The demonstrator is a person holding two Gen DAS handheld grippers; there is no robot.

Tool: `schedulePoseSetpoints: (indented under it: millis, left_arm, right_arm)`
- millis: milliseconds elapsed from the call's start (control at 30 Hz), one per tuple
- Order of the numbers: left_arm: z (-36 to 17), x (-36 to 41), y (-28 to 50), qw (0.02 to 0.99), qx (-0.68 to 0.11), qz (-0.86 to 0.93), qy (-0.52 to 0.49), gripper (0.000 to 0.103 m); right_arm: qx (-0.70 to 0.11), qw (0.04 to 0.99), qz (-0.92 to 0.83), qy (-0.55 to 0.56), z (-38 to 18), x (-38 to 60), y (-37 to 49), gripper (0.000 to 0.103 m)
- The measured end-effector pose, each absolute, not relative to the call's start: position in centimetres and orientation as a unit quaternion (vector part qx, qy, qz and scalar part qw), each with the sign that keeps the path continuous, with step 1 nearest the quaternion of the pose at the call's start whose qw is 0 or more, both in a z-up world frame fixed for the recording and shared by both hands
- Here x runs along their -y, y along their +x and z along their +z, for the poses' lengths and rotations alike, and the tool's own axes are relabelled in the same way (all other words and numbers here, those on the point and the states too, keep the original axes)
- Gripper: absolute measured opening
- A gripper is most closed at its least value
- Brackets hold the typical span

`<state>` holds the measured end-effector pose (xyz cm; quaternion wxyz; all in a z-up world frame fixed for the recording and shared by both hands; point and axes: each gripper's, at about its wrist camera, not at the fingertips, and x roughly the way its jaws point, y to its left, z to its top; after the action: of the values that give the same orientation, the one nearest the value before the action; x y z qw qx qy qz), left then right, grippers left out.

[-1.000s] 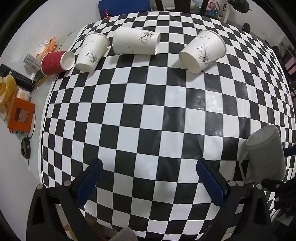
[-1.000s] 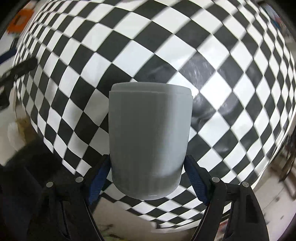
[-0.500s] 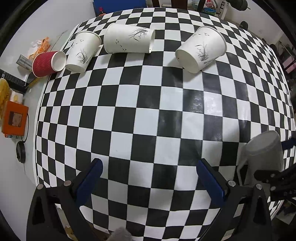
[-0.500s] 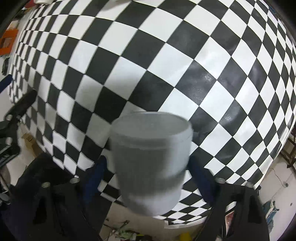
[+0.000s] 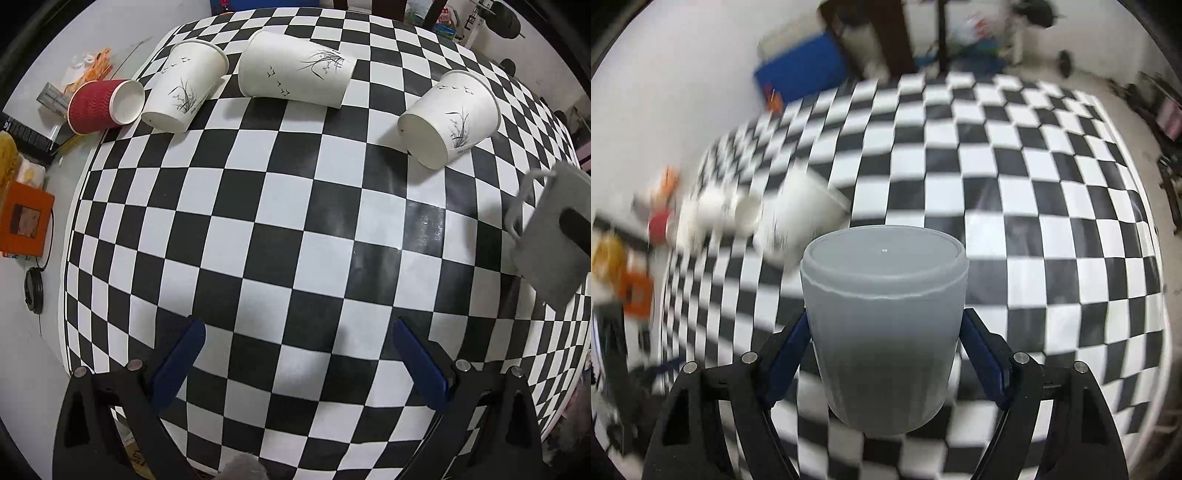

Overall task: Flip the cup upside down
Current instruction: 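Carry the inverted grey mug with the right tool down toward the table, then set the mug upside down on the table and open the right tool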

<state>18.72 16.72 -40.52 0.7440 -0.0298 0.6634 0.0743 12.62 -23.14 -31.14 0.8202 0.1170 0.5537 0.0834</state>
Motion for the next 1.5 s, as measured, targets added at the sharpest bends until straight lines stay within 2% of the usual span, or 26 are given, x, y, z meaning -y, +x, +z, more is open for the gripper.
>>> schedulePoseSetpoints:
  millis: [200, 467, 533, 600, 633, 833, 1167, 1500]
  left_arm:
    - [-40.9, -16.2, 18.7, 0.746, -0.663, 0.064, -0.016, 0.103]
    - [-39.7, -13.9, 16.9, 0.758, -0.650, 0.049, 0.015, 0.103]
    - [-39.0, -13.3, 16.2, 0.763, -0.644, 0.051, 0.018, 0.103]
    - [-38.1, -13.1, 15.6, 0.769, -0.637, 0.050, 0.020, 0.103]
    - [-37.3, -12.6, 15.1, 0.773, -0.632, 0.049, 0.021, 0.103]
    - [-31.5, -11.2, 13.6, 0.801, -0.598, 0.022, 0.020, 0.103]
    - [-18.6, -10.0, 11.7, 0.852, -0.522, -0.041, 0.011, 0.103]
    - [-11.6, -10.7, 10.5, 0.866, -0.499, -0.041, 0.007, 0.103]
  right_arm:
    - [-0.469, 0.877, 0.059, 0.082, -32.3, 21.0, 9.1, 0.082]
    - [-0.505, 0.860, 0.055, 0.041, -34.0, 20.1, 4.5, 0.083]
    - [-0.515, 0.855, 0.044, 0.037, -34.4, 19.9, 3.9, 0.089]
    - [-0.524, 0.851, 0.026, 0.035, -33.9, 20.3, 3.1, 0.099]
    - [-0.526, 0.849, 0.022, 0.035, -33.6, 20.4, 2.8, 0.101]
    - [-0.532, 0.845, -0.030, 0.033, -28.6, 22.6, -0.8, 0.103]
    - [-0.501, 0.860, -0.094, 0.025, -15.1, 24.4, -4.8, 0.103]
    - [-0.479, 0.870, -0.115, 0.017, -5.2, 23.2, -7.6, 0.103]
